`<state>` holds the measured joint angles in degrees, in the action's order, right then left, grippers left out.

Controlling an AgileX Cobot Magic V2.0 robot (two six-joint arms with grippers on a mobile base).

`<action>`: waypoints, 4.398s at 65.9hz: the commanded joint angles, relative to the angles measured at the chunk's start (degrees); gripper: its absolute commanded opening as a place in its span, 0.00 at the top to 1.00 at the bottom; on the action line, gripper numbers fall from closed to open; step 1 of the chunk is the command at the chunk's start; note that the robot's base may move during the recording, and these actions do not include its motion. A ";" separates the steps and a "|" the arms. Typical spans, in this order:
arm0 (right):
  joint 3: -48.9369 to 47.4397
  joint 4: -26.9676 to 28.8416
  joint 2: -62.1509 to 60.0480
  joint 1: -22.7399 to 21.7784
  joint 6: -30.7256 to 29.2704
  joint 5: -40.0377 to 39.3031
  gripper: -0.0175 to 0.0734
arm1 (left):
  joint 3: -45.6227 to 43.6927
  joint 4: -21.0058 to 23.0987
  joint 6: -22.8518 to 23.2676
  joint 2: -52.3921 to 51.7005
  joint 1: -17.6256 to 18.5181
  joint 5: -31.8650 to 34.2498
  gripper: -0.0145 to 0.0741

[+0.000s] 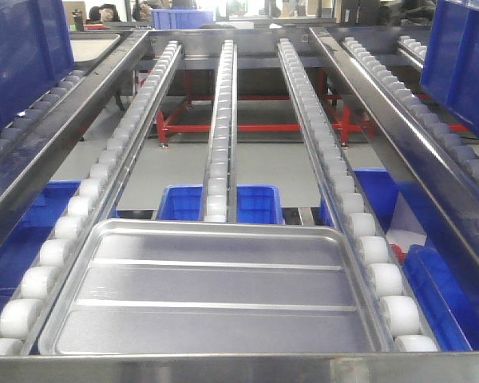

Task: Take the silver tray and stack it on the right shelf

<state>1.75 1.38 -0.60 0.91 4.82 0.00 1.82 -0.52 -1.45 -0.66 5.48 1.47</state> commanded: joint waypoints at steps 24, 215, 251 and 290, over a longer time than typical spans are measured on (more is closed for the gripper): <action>-0.05 -0.27 -1.08 -0.10 -0.06 -5.34 0.75 | 1.37 0.08 0.11 -0.83 0.03 5.07 0.95; -53.07 -14.21 87.27 35.93 46.57 31.81 0.72 | -49.87 -13.22 46.16 81.48 36.72 -37.56 0.94; -53.18 -14.15 87.26 35.88 46.57 32.13 0.72 | -50.20 -14.63 46.16 82.94 36.72 -34.22 0.94; -53.18 -14.15 87.46 35.06 46.57 31.97 0.38 | -50.20 -14.07 46.16 85.06 36.53 -30.93 0.59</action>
<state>-49.56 -12.26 88.58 36.73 51.82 33.20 -46.60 -14.67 44.19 85.39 41.89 -32.49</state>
